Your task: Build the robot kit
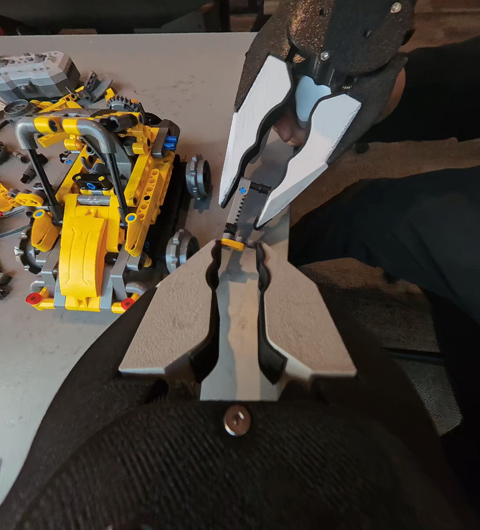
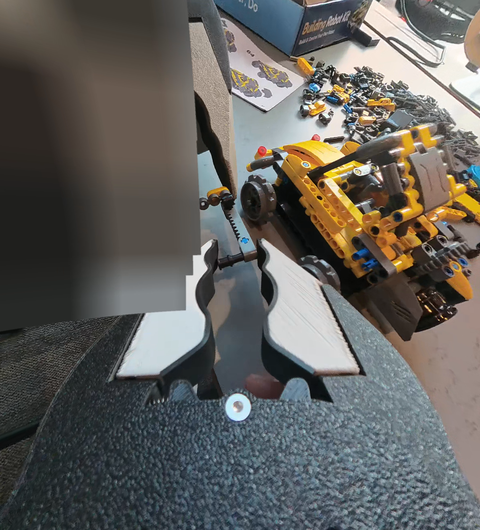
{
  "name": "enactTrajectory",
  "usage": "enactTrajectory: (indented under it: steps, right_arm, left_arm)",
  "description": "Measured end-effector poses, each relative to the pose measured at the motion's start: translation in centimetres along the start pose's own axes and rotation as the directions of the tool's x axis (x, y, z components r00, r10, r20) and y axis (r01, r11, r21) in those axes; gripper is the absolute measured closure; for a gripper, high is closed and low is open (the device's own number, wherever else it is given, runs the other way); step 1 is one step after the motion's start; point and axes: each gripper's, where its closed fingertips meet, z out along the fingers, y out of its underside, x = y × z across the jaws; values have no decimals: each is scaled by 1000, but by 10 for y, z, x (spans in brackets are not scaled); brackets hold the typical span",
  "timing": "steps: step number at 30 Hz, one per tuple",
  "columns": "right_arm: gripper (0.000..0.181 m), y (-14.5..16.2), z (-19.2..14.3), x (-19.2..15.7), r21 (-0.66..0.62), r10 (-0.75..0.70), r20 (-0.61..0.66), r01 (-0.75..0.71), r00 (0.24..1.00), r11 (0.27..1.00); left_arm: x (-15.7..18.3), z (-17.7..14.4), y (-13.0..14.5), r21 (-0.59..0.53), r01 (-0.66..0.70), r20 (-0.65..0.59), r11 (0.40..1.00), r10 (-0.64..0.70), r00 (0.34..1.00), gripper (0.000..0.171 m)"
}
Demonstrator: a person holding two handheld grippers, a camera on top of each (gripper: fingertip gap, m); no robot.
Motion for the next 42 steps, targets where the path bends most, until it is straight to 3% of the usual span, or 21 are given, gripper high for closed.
enactTrajectory:
  steps: [1, 5, 8, 13, 17, 19, 25, 27, 30, 34, 35, 36, 37, 42]
  right_arm:
    - [154, -1, -2, 1, 1, -7, -11, 7, 1000, 1000]
    - [154, -5, -16, 9, -26, -65, -94, 63, 993, 998]
    - [154, -11, -45, 23, -23, -59, -153, 57, 986, 998]
    - [154, 22, -108, 102, -129, -108, -387, 62, 916, 990]
    - [154, 63, -105, 138, -167, 70, -322, -129, 944, 978]
    - [154, 72, -97, 142, -199, 92, -289, -154, 953, 968]
    - [147, 96, -83, 144, -258, 122, -250, -187, 961, 948]
    - [142, 86, -84, 142, -218, 114, -220, -163, 969, 962]
    - [129, 38, -70, 130, -62, 140, -37, -142, 989, 988]
    - [105, 11, -25, 141, -87, 95, 135, -84, 986, 993]
    - [105, 9, -17, 132, -116, 115, 234, -90, 965, 989]
    - [119, 8, -15, 113, -148, 139, 367, -90, 920, 985]
    - [126, 5, -15, 102, -160, 161, 422, -102, 892, 982]
    - [115, -2, -27, 54, -95, 69, 366, -36, 928, 995]
  left_arm:
    - [0, 1, -1, 3, 13, -4, 1000, -13, 1000, 150]
    - [-1, 6, -4, 0, 107, -5, 994, -107, 994, 148]
    - [-4, 5, -4, -19, 190, 9, 982, -190, 982, 133]
    - [-47, -21, -22, 49, 285, 179, 957, -290, 940, 125]
    - [-73, -18, -46, 108, 340, 190, 934, -355, 915, 120]
    - [-83, -7, -38, 33, 352, 212, 935, -351, 912, 114]
    - [-87, 15, -27, -55, 305, 218, 951, -287, 933, 128]
    - [-89, 13, -24, -75, 278, 231, 958, -254, 939, 138]
    - [-87, 10, -23, -79, 267, 196, 960, -248, 949, 140]
    - [-81, 6, -21, -100, 269, 133, 958, -255, 958, 141]
    - [-81, 5, -20, -105, 263, 126, 959, -250, 960, 141]
    - [-81, 3, -19, -113, 259, 125, 959, -244, 962, 141]
    - [-81, 1, -18, -124, 253, 127, 960, -238, 963, 141]
    - [-75, -11, -12, -143, 213, 116, 967, -197, 974, 138]
